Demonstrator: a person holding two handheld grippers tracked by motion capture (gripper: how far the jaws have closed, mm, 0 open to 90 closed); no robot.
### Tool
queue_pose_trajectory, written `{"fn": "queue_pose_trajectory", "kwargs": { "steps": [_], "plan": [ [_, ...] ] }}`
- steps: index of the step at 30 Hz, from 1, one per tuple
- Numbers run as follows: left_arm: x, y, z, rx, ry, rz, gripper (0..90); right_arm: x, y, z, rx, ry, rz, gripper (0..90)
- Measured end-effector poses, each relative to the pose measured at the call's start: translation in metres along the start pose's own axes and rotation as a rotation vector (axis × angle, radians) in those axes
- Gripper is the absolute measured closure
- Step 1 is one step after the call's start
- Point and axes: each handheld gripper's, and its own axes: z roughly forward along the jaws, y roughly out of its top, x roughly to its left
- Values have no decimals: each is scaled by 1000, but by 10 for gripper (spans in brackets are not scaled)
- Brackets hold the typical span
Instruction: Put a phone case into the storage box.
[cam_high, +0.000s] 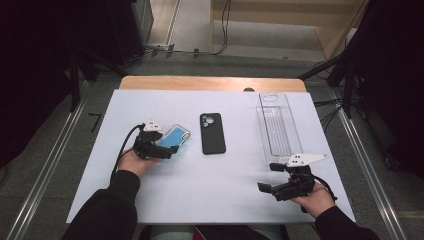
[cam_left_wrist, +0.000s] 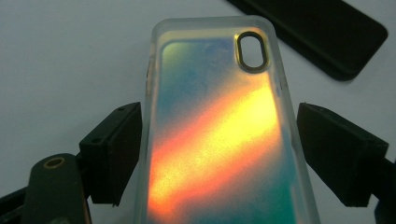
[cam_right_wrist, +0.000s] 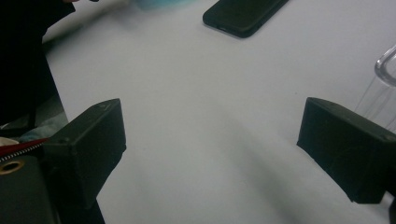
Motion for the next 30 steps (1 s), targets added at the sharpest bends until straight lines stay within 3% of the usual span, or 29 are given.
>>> {"fn": "queue_pose_trajectory", "kwargs": {
  "steps": [4, 7, 9, 13, 19, 24, 26, 30],
  "plan": [
    [-5, 4, -6, -3, -18, -13, 171, 0, 0, 0, -19, 3, -2, 62],
    [-8, 5, -12, -9, -43, -33, 171, 0, 0, 0, 3, 8, 17, 62],
    [-10, 6, -16, -17, -70, -48, 171, -1, 1, 2, 65, 12, 36, 62],
    [-16, 8, -22, -3, -95, -74, 171, -2, 2, 4, 92, -4, 32, 62],
    [-27, 7, -27, 1, -139, -109, 171, -2, 4, 4, 84, -9, 59, 62],
    [-38, 6, -25, 19, -161, -106, 171, -1, 7, 4, 65, -23, 79, 66],
    [-45, 5, -24, 22, -168, -112, 171, 1, 10, 2, 47, -26, 93, 135],
    [-54, 2, -24, 18, -183, -122, 170, 4, 12, 4, 49, -28, 91, 135]
  ]
}}
